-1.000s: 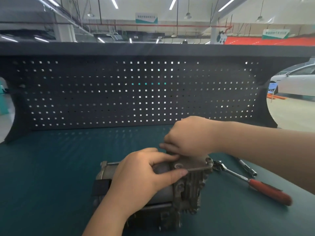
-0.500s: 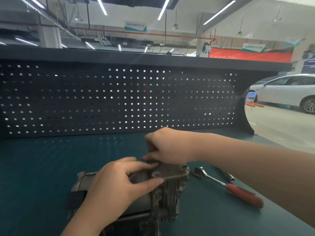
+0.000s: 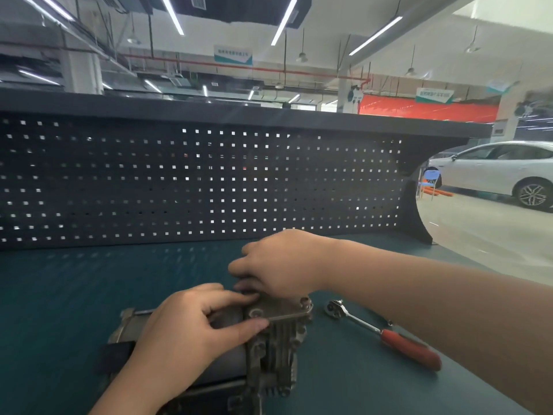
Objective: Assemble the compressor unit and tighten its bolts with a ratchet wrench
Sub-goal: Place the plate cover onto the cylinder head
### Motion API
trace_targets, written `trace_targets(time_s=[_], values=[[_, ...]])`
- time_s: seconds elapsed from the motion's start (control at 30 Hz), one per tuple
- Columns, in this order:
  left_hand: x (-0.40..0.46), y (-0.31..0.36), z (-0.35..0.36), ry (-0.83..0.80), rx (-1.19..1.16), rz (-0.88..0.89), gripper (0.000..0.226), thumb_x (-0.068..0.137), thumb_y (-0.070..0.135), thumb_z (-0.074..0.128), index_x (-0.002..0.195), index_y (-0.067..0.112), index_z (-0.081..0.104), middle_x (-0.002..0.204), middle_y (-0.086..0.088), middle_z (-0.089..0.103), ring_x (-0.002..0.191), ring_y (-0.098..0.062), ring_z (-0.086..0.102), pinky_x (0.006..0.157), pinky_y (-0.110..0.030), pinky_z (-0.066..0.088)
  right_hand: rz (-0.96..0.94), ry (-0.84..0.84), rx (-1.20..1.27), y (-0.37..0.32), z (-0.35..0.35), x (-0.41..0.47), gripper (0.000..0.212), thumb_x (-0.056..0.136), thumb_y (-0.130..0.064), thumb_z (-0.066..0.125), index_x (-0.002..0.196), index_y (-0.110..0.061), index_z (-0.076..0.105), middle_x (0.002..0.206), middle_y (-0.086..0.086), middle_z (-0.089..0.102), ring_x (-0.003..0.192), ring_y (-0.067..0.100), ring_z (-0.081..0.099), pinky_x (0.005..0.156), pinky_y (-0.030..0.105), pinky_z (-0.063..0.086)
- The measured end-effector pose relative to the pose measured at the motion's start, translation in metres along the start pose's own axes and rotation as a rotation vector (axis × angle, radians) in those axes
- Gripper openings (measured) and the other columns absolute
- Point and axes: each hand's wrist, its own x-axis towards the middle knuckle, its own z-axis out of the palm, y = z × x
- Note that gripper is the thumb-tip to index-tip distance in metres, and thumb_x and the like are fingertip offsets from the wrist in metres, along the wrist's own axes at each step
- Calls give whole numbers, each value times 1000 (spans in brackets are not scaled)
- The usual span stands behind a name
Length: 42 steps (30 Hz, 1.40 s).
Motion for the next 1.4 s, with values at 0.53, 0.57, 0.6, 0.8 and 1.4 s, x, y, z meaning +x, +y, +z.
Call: trace_targets(time_s=[0.53,0.57,0.6,0.8,1.4], values=[[0,-3,1,10,-65,-29,41,47,78,66,86,65,67,96,35,67,94,10,63,88,-36,55,202,-87,-3,-7,-4,10,45,100,-57,22,112,-32,57,77,-3,50,78,26,49,58,30,31],[0,-3,1,1,-51,-20,41,48,79,64,87,66,66,93,32,68,91,8,64,84,-36,55,222,-106,47,-4,-3,8,50,98,-61,19,115,-31,56,92,2,58,90,28,54,65,33,32],[0,-3,0,-4,-40,-10,42,49,80,63,89,67,65,89,29,68,86,6,64,80,-36,55,234,-129,118,-1,-3,6,53,97,-63,19,118,-28,53,104,6,60,97,31,55,70,36,31],[0,-1,-2,-7,9,9,43,50,82,58,88,64,66,71,20,58,64,-3,53,55,-22,34,83,-142,288,6,-4,1,18,102,-43,33,94,-31,44,69,-13,37,68,12,38,58,30,26],[1,-10,1,18,-84,54,53,58,95,46,95,62,65,86,14,70,81,-4,64,76,-35,52,67,5,166,4,6,6,28,102,-42,32,99,-26,55,90,-2,56,80,20,44,68,31,32]])
